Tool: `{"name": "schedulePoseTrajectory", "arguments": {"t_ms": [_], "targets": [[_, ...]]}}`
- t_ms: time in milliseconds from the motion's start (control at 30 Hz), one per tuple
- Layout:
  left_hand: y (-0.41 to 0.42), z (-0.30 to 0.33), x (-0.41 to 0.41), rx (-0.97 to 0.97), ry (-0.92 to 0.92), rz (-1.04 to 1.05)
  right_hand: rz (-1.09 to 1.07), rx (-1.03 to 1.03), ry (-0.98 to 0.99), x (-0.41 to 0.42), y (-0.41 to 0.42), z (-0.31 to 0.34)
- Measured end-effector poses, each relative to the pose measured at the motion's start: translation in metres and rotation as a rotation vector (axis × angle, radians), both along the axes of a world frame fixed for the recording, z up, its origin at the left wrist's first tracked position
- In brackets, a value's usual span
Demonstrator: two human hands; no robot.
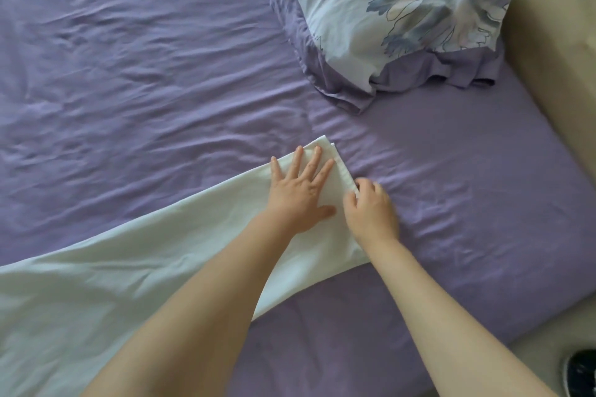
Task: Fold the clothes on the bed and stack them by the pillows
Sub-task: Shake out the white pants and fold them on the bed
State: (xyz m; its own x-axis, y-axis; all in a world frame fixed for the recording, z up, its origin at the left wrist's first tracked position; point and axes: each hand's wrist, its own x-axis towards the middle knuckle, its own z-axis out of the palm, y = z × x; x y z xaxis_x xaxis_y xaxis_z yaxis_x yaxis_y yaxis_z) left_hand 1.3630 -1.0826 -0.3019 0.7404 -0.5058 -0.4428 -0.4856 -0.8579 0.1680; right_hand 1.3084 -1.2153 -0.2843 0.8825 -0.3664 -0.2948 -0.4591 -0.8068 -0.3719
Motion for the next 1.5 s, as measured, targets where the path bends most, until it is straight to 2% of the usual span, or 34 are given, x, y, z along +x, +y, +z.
{"name": "schedulePoseTrajectory", "arguments": {"t_ms": [67,200,267,333,400,467,533,567,633,700,800,867,933,1000,1033,1100,1200,1300,1400,1500], "targets": [[0.011,0.003,-0.019,-0.033,-0.026,0.021,0.017,0.055,0.044,0.025,0.009,-0.001],[0.052,0.003,-0.071,-0.045,-0.008,0.122,0.216,-0.131,0.145,0.032,0.004,-0.014],[0.077,0.005,-0.094,-0.020,0.014,0.181,0.173,-0.166,0.091,0.025,0.001,-0.013],[0.103,0.012,-0.114,-0.013,0.038,0.248,0.169,-0.213,-0.054,0.013,0.006,-0.006],[0.125,0.024,-0.134,-0.057,0.039,0.304,0.367,-0.312,-0.235,-0.010,0.017,0.003],[0.141,0.036,-0.155,-0.153,-0.047,0.333,0.609,-0.189,-0.357,-0.044,0.038,0.012],[0.157,0.039,-0.174,-0.202,-0.126,0.333,0.811,0.014,-0.292,-0.080,0.066,0.019],[0.164,0.042,-0.182,-0.186,-0.103,0.334,0.895,0.065,-0.217,-0.094,0.080,0.020],[0.176,0.048,-0.194,-0.130,-0.031,0.336,1.002,0.045,-0.117,-0.109,0.103,0.021],[0.187,0.052,-0.198,-0.129,-0.012,0.343,0.983,0.054,-0.116,-0.107,0.116,0.022],[0.204,0.050,-0.190,-0.373,-0.041,0.432,0.843,0.142,-0.119,-0.095,0.120,0.028],[0.211,0.053,-0.177,-0.486,0.044,0.590,0.771,0.162,-0.063,-0.090,0.123,0.031],[0.216,0.054,-0.168,-0.502,0.122,0.796,0.735,0.177,-0.049,-0.090,0.128,0.035],[0.218,0.055,-0.166,-0.509,0.192,0.903,0.821,0.164,-0.107,-0.097,0.137,0.039],[0.219,0.055,-0.165,-0.504,0.204,0.881,0.917,0.132,-0.158,-0.102,0.143,0.040],[0.221,0.051,-0.168,-0.472,0.187,0.686,1.114,0.055,-0.236,-0.111,0.153,0.037],[0.226,0.042,-0.184,-0.369,0.140,0.419,1.253,-0.088,-0.265,-0.120,0.164,0.027],[0.233,0.033,-0.198,-0.211,0.052,0.290,1.226,-0.122,-0.379,-0.126,0.170,0.018],[0.237,0.041,-0.208,-0.057,0.026,0.271,1.107,-0.093,-0.441,-0.123,0.173,0.020],[0.235,0.057,-0.214,-0.135,-0.091,0.294,1.041,-0.012,-0.462,-0.126,0.169,0.030]]}}
